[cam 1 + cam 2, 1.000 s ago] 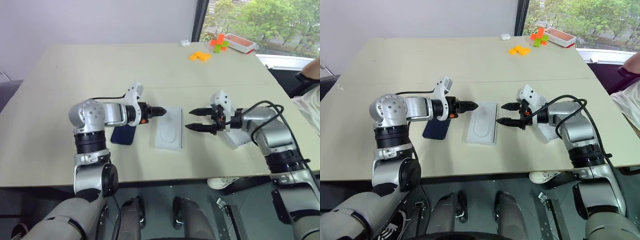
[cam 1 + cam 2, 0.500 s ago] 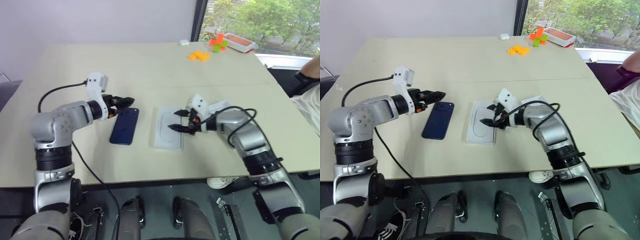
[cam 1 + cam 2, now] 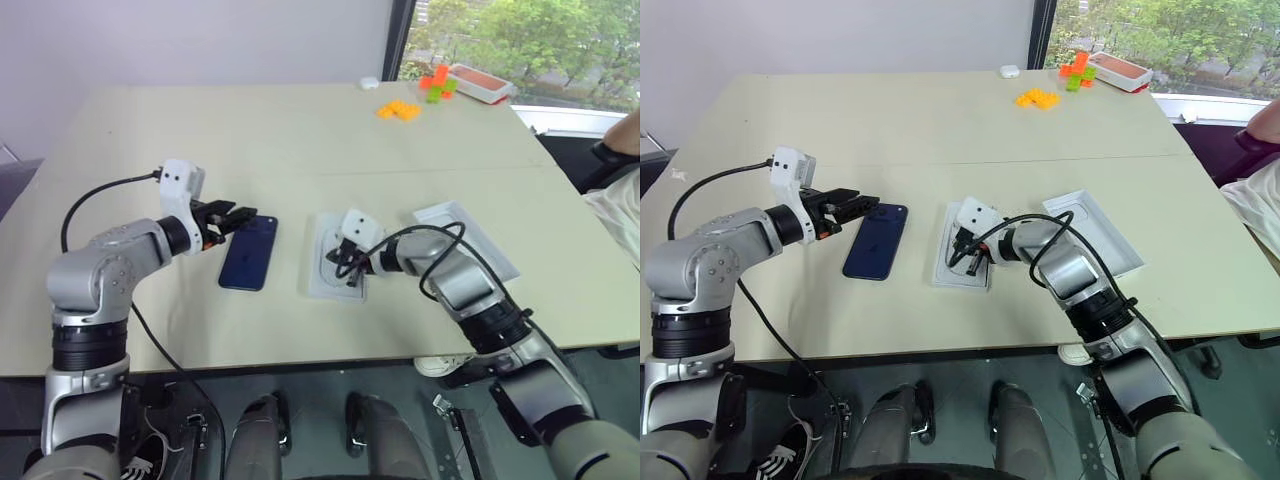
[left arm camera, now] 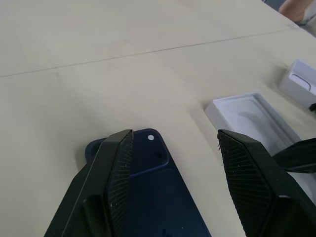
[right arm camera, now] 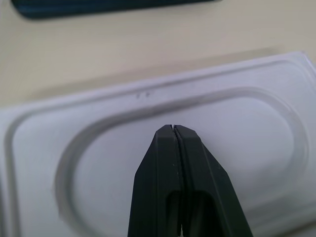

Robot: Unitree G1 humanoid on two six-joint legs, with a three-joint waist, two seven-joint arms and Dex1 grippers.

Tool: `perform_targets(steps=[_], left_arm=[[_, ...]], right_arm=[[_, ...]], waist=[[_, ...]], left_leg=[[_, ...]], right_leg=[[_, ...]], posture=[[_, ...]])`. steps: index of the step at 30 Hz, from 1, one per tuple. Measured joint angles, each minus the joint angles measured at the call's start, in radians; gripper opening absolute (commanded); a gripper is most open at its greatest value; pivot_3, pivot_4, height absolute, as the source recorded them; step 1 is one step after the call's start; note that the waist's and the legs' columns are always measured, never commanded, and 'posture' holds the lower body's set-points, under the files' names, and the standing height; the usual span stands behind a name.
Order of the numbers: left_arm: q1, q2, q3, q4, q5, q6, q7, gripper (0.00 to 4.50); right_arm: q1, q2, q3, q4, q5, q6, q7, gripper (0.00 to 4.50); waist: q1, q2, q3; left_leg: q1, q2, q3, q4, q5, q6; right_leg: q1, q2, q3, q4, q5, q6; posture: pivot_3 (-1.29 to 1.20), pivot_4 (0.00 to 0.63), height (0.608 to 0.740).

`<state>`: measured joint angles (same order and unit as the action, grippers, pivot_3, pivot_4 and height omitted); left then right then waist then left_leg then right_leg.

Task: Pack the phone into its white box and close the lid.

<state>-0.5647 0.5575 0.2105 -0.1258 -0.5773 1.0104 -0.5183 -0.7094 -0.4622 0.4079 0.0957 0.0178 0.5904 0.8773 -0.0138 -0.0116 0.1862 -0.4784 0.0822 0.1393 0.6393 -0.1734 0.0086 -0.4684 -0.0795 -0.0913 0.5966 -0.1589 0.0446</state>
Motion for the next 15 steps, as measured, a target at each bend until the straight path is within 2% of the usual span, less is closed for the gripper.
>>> perform_targets(steps=[15], left_arm=[[-0.028,-0.005,0.000,0.010,0.000,-0.001,0.022,2.89]], right_arm=[[-0.022,-0.071,0.042,-0.024,-0.064,-0.011,0.101,0.06]], waist=[[0.001,0.000,0.000]], left_leg=[[0.000,0.000,0.000,0.002,0.000,0.000]], right_leg=[[0.001,0.000,0.000,0.000,0.000,0.000]], posture=[[0.00,0.150,0.740]])
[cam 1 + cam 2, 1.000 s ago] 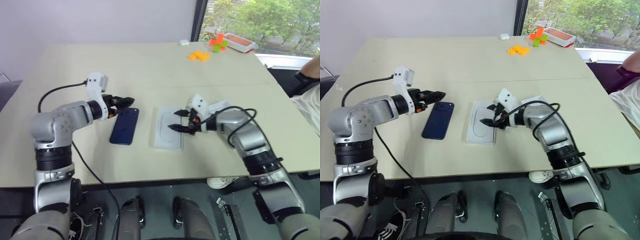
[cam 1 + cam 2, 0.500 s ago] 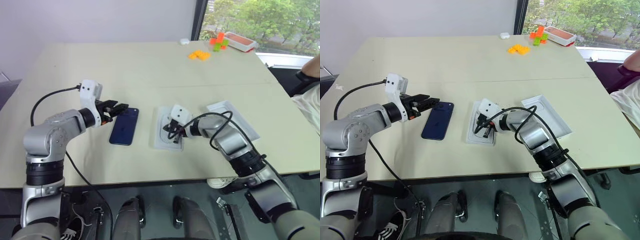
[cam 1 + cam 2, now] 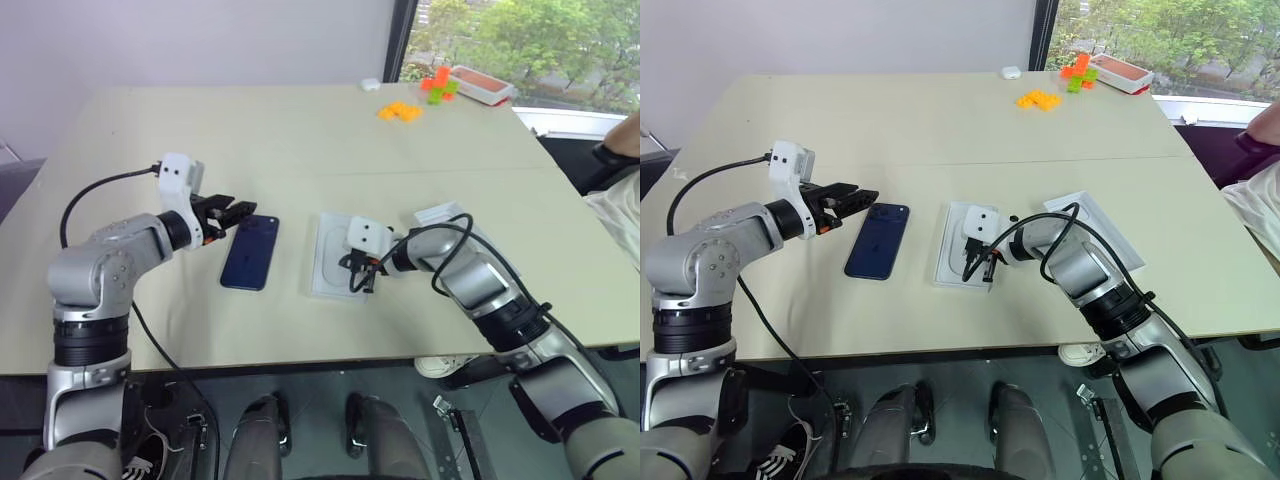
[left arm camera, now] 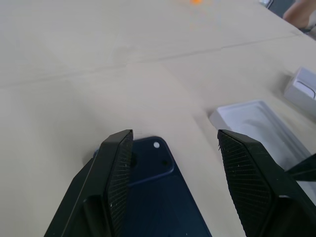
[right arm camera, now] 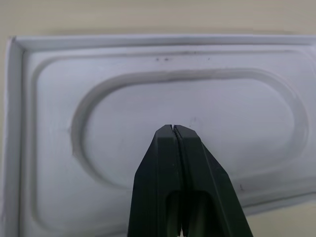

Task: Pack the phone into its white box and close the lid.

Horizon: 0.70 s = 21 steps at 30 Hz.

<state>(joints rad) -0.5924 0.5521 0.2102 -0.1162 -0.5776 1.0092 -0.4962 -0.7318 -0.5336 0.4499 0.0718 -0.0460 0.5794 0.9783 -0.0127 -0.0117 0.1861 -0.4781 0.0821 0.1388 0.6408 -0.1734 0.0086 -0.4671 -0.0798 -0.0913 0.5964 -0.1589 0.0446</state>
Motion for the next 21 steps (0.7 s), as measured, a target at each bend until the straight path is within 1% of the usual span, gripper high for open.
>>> perform_targets(steps=[4,7,8,11,13,17,21], left_arm=[[0.000,-0.001,-0.001,0.000,0.005,-0.022,0.004,2.89],[-0.001,-0.006,-0.004,0.000,0.014,-0.050,0.006,2.89],[-0.001,-0.006,-0.006,0.000,0.019,-0.059,0.005,2.89],[0.018,0.018,-0.008,0.018,0.042,-0.089,-0.002,2.89],[0.044,0.041,0.000,0.042,0.046,-0.093,-0.008,2.89],[0.045,0.038,0.030,0.080,0.013,-0.032,-0.008,2.89],[0.028,0.036,0.109,0.163,-0.072,0.109,-0.007,2.89]], right_arm=[[0.000,0.022,-0.009,0.005,0.010,-0.006,0.001,0.06],[0.002,0.108,-0.042,0.038,0.032,-0.032,-0.044,0.06],[0.002,0.121,-0.043,0.054,0.030,-0.049,-0.059,0.06],[0.003,0.098,-0.026,0.106,-0.013,-0.122,-0.077,0.06],[0.003,0.093,-0.044,0.120,-0.014,-0.136,-0.086,0.06],[-0.020,0.137,-0.102,0.135,0.030,-0.122,-0.094,0.06],[-0.096,0.149,-0.142,0.149,0.037,-0.142,-0.107,0.06]], waist=[[-0.001,0.000,0.000],[-0.005,0.000,0.000],[-0.004,0.000,0.000],[-0.001,0.000,0.000],[-0.002,0.000,0.000],[-0.002,0.000,0.000],[-0.004,0.000,0.000]], left_leg=[[0.000,0.000,0.000,0.000,0.000,0.000],[0.000,0.001,0.000,0.000,0.000,0.000],[0.000,0.001,0.001,0.000,0.000,0.000],[0.000,0.000,0.003,0.000,0.000,0.000],[0.000,0.000,0.003,0.000,0.000,0.000],[-0.001,0.001,0.002,0.000,0.000,0.000],[0.000,0.001,0.001,0.000,0.000,0.000]], right_leg=[[-0.001,0.001,0.000,0.000,0.000,0.000],[-0.001,0.002,0.000,0.001,0.000,0.000],[-0.001,0.002,0.000,0.001,0.000,0.000],[-0.001,0.001,0.000,0.001,0.000,0.000],[-0.001,0.001,0.000,0.000,0.000,0.000],[-0.002,0.001,0.000,0.001,0.000,0.000],[-0.002,0.001,0.000,0.002,0.000,0.000]], posture=[[0.00,0.150,0.740],[0.00,0.150,0.740],[0.00,0.150,0.740],[0.00,0.150,0.740],[0.00,0.150,0.740],[0.00,0.150,0.740],[0.00,0.150,0.740]])
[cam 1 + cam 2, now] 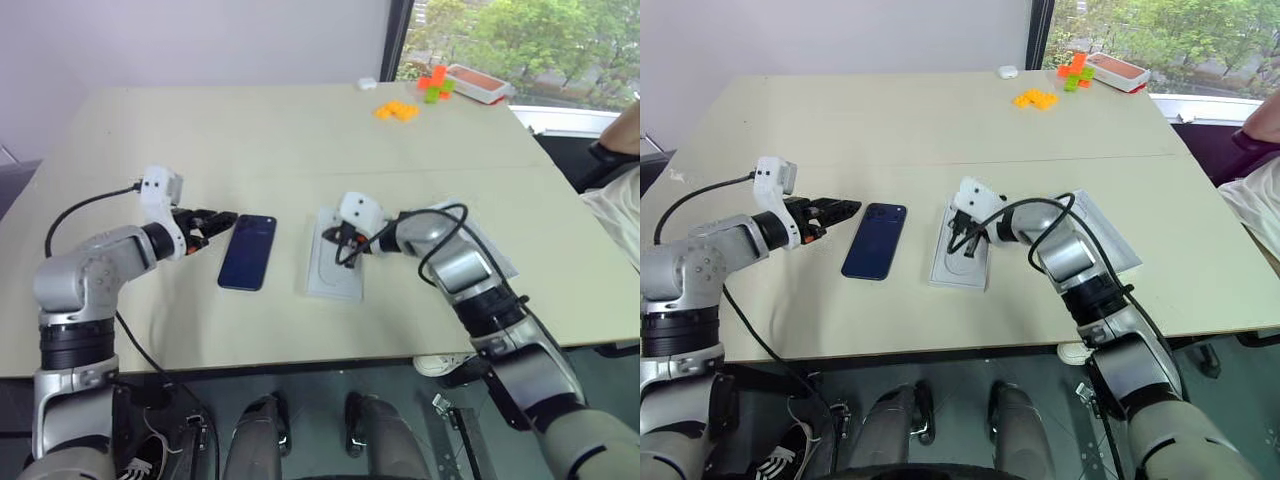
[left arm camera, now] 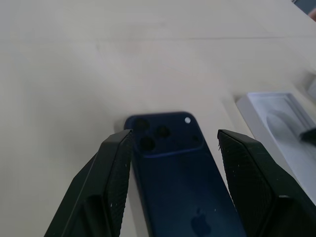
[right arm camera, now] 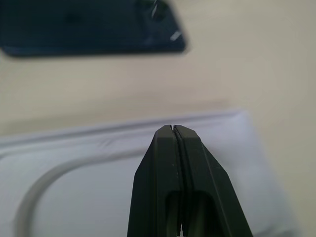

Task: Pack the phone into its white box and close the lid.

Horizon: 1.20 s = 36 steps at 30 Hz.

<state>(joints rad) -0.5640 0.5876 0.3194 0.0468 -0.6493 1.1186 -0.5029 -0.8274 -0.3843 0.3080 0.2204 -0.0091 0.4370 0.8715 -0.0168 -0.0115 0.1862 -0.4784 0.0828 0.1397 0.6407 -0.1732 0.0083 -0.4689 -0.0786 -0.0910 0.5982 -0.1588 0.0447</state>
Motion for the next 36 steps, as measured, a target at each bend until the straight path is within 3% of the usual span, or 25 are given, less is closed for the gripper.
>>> perform_targets(steps=[8,16,25,36], left_arm=[[-0.069,0.047,0.086,0.224,-0.060,0.183,-0.014,2.89],[-0.131,0.091,-0.011,0.366,-0.048,0.259,-0.096,2.89],[-0.223,0.097,-0.139,0.492,0.023,0.183,-0.218,2.89],[-0.276,0.091,-0.218,0.578,0.079,0.158,-0.332,2.89]], right_arm=[[-0.034,0.134,0.005,0.001,0.029,0.006,-0.017,0.06],[-0.052,0.236,0.087,0.095,-0.025,0.075,-0.072,0.06],[-0.128,0.287,0.087,0.199,-0.025,0.263,-0.100,0.06],[-0.159,0.340,0.101,0.340,-0.068,0.203,-0.166,0.06]], waist=[[-0.004,0.000,0.000],[-0.001,-0.001,0.000],[-0.002,-0.001,-0.001],[-0.003,-0.001,-0.001]], left_leg=[[0.000,0.000,0.001,0.000,0.001,-0.001],[0.000,0.000,0.002,0.001,0.001,-0.001],[0.000,0.000,0.004,-0.006,0.002,-0.004],[0.002,0.000,0.004,-0.006,0.003,-0.004]], right_leg=[[0.000,0.001,0.000,0.001,0.000,0.001],[0.000,-0.001,0.000,0.001,0.001,-0.001],[-0.004,-0.001,0.000,0.001,0.001,-0.001],[-0.002,-0.001,0.000,0.002,0.001,-0.001]], posture=[[0.00,0.150,0.740],[0.00,0.150,0.740],[0.00,0.150,0.740],[0.00,0.150,0.740]])
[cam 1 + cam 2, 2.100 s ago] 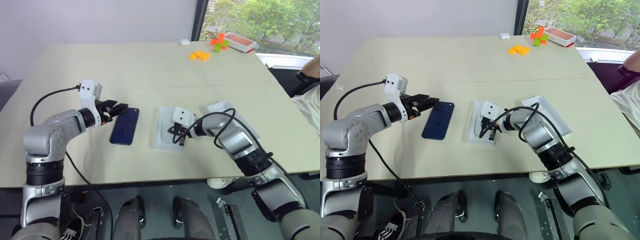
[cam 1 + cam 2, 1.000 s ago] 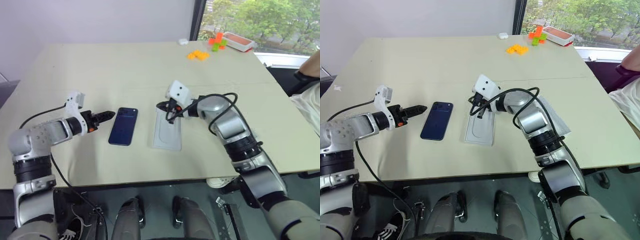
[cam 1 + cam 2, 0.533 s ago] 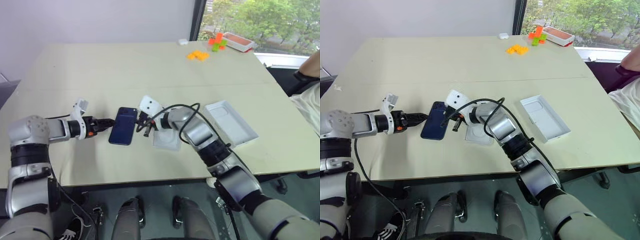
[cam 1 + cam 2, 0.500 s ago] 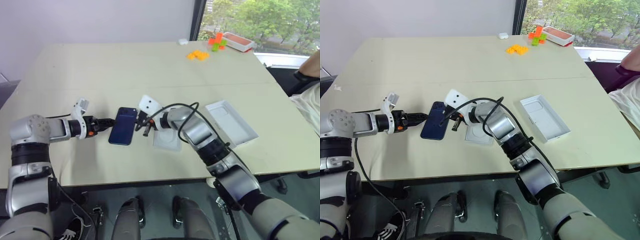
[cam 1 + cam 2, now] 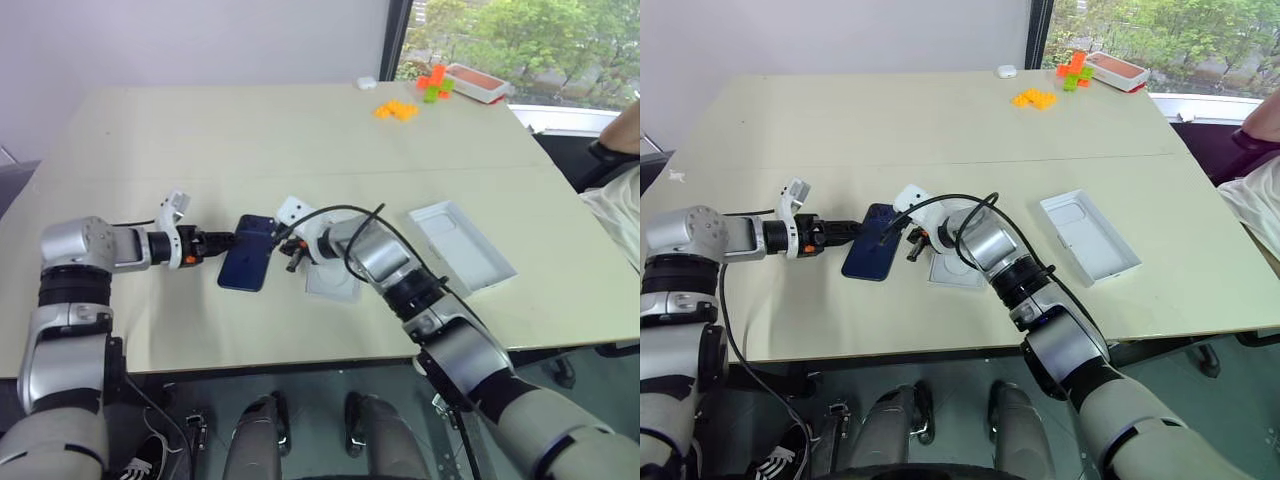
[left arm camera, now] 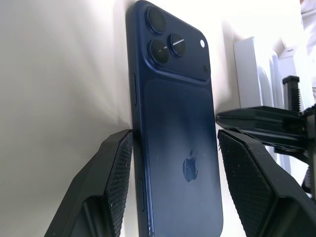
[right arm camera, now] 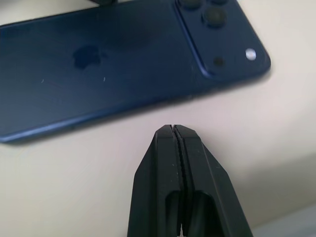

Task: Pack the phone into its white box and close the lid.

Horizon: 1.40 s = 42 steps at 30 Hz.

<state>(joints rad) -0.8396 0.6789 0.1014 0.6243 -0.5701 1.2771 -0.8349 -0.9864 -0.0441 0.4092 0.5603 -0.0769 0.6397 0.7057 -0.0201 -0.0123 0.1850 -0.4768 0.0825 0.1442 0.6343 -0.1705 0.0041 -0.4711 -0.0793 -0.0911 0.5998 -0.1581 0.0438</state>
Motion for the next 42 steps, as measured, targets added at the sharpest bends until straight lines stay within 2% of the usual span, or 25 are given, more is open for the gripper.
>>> perform_targets(steps=[8,15,21,34,42], left_arm=[[-0.003,-0.021,0.004,0.007,0.012,0.042,-0.028,2.89],[-0.041,-0.072,0.148,0.102,0.011,0.111,0.036,2.89],[-0.044,-0.098,0.211,0.101,-0.001,0.181,0.079,2.89],[-0.067,-0.136,0.343,-0.016,-0.051,0.237,0.180,2.89],[0.026,-0.201,0.363,-0.039,-0.052,0.219,0.236,2.89]], right_arm=[[-0.018,0.014,-0.011,0.057,-0.020,-0.038,-0.026,0.06],[-0.018,-0.009,-0.017,0.057,-0.029,-0.045,-0.022,0.06],[-0.017,-0.018,-0.024,0.058,-0.043,-0.058,-0.022,0.06],[-0.017,-0.010,-0.022,0.070,-0.059,-0.088,-0.009,0.06],[-0.017,-0.007,-0.023,0.073,-0.059,-0.091,-0.005,0.06]], waist=[[0.002,0.000,-0.001],[0.007,0.000,-0.001],[0.002,0.000,-0.001],[-0.018,-0.001,-0.001],[-0.023,-0.002,0.000]], left_leg=[[0.004,0.000,-0.001,0.000,0.000,0.000],[0.003,-0.001,-0.004,0.000,0.000,0.000],[0.003,-0.001,-0.003,0.000,0.000,0.000],[0.003,-0.001,-0.003,0.001,0.000,0.000],[0.004,-0.001,-0.005,0.006,0.000,0.000]], right_leg=[[0.004,-0.001,0.000,0.000,0.000,0.000],[0.004,-0.002,0.000,-0.001,0.000,0.000],[0.004,-0.001,0.000,0.000,0.000,0.000],[0.004,0.000,0.000,0.002,-0.001,0.003],[0.003,-0.001,0.000,0.013,-0.004,0.006]], posture=[[0.00,0.150,0.740],[0.00,0.150,0.740],[0.00,0.150,0.740],[0.00,0.150,0.740],[0.00,0.150,0.740]])
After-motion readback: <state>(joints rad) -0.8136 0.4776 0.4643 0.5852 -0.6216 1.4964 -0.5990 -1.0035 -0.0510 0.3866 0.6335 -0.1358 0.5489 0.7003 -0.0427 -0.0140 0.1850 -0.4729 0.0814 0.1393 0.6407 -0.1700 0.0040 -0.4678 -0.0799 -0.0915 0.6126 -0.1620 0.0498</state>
